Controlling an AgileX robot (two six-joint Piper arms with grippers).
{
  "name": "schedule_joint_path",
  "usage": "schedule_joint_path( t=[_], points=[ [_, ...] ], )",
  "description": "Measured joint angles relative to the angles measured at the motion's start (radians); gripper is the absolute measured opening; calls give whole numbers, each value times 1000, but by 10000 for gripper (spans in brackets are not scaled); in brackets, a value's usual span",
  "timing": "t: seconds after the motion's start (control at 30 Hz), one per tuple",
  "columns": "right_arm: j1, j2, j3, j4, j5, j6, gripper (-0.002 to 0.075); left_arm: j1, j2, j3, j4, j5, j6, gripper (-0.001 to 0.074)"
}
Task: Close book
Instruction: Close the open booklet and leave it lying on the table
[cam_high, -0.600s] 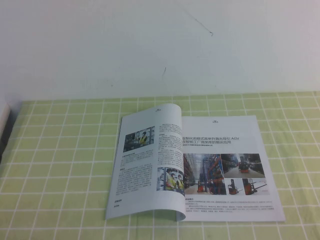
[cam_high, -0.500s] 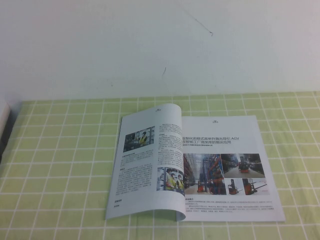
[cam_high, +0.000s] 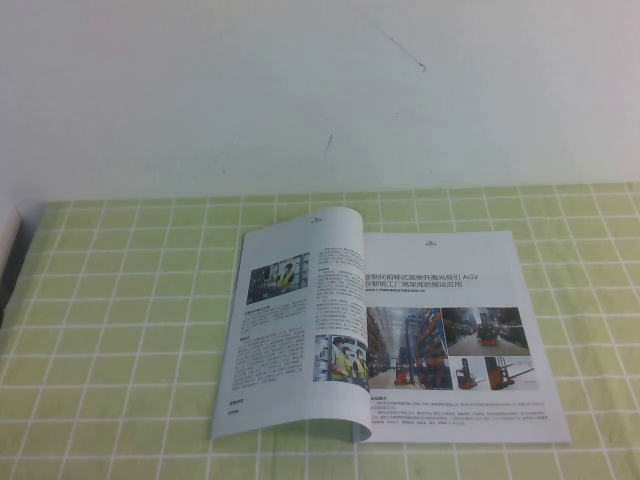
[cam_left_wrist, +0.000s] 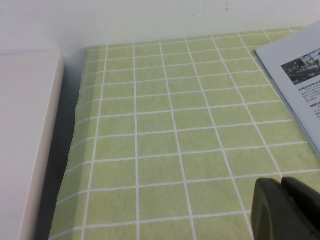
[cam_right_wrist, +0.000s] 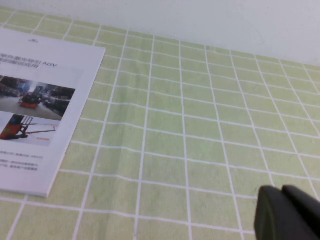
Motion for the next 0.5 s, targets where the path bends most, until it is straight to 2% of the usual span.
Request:
schedule_joint_path(
  t=[0.5],
  points=[
    [0, 0, 0, -6, 0, 0, -2, 0, 0, 0, 0, 0, 0, -2]
  ],
)
